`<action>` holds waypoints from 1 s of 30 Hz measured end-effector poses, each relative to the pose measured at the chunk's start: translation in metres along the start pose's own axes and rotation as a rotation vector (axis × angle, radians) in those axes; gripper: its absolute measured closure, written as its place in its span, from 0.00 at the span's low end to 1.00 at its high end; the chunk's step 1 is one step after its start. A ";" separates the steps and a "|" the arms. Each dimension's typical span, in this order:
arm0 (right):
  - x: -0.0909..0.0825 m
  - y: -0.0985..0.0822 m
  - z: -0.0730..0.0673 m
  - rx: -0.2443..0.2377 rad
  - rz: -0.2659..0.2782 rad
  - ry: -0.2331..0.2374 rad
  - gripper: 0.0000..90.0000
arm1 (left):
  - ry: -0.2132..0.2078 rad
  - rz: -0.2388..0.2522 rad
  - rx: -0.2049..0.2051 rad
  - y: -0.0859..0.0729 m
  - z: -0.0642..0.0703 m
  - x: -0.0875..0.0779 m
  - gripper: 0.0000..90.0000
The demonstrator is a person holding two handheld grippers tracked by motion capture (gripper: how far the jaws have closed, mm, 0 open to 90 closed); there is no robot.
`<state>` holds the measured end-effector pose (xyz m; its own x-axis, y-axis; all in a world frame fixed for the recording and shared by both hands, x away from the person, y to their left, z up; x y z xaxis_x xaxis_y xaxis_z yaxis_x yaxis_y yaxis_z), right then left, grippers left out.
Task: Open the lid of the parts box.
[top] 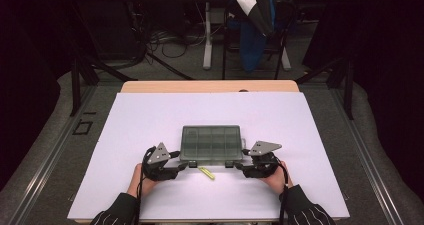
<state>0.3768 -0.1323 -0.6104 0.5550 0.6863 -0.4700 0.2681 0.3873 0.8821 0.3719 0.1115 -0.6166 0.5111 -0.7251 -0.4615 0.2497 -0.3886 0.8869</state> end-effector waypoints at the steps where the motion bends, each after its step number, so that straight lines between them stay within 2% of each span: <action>1: 0.000 0.000 0.000 0.002 0.000 0.001 0.46 | -0.001 0.001 -0.003 0.000 0.000 0.000 0.52; 5: 0.000 0.000 0.000 0.009 0.010 0.000 0.46 | -0.009 -0.001 -0.004 0.000 0.000 0.000 0.52; 6: 0.000 0.000 0.000 0.005 -0.003 0.001 0.46 | -0.010 -0.003 -0.004 0.000 0.000 0.000 0.51; 9: 0.000 0.001 -0.001 -0.006 -0.005 0.000 0.43 | -0.008 -0.009 -0.003 0.000 0.001 0.001 0.45; 12: -0.001 0.002 -0.001 0.000 0.001 -0.003 0.44 | -0.003 -0.002 -0.002 0.000 0.000 0.001 0.49; 16: -0.001 0.002 0.000 0.000 -0.002 -0.010 0.47 | -0.008 0.000 -0.007 0.000 -0.001 0.000 0.50; 18: -0.001 0.002 0.000 0.004 0.011 -0.009 0.47 | -0.016 0.001 -0.019 0.000 -0.001 0.000 0.51; 22: -0.001 0.000 0.000 0.006 -0.002 -0.003 0.47 | -0.026 0.007 -0.047 0.001 -0.001 -0.001 0.52; 25: 0.000 0.000 0.000 0.012 0.005 -0.001 0.47 | -0.031 0.007 -0.052 0.001 -0.001 -0.001 0.53; 28: 0.000 0.000 0.000 0.012 0.004 -0.002 0.47 | -0.029 -0.004 -0.039 0.001 -0.001 -0.001 0.53; 29: -0.001 0.000 0.000 0.007 -0.015 0.000 0.46 | -0.025 -0.013 -0.028 0.001 -0.001 -0.001 0.53; 30: 0.000 0.000 -0.001 0.009 -0.006 0.001 0.42 | -0.022 -0.014 -0.032 0.001 -0.001 -0.001 0.48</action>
<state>0.3764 -0.1319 -0.6099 0.5528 0.6843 -0.4756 0.2786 0.3861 0.8794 0.3728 0.1119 -0.6152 0.4895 -0.7319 -0.4740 0.2828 -0.3810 0.8803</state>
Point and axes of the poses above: each handheld gripper's, and its own axes: x roughly forward along the jaws, y roughly out of its top, z roughly to its right, the point moved 9 cm from there along x, roughly forward along the jaws, and after that the axes turned 8 degrees about z, right-handed, at the moved point
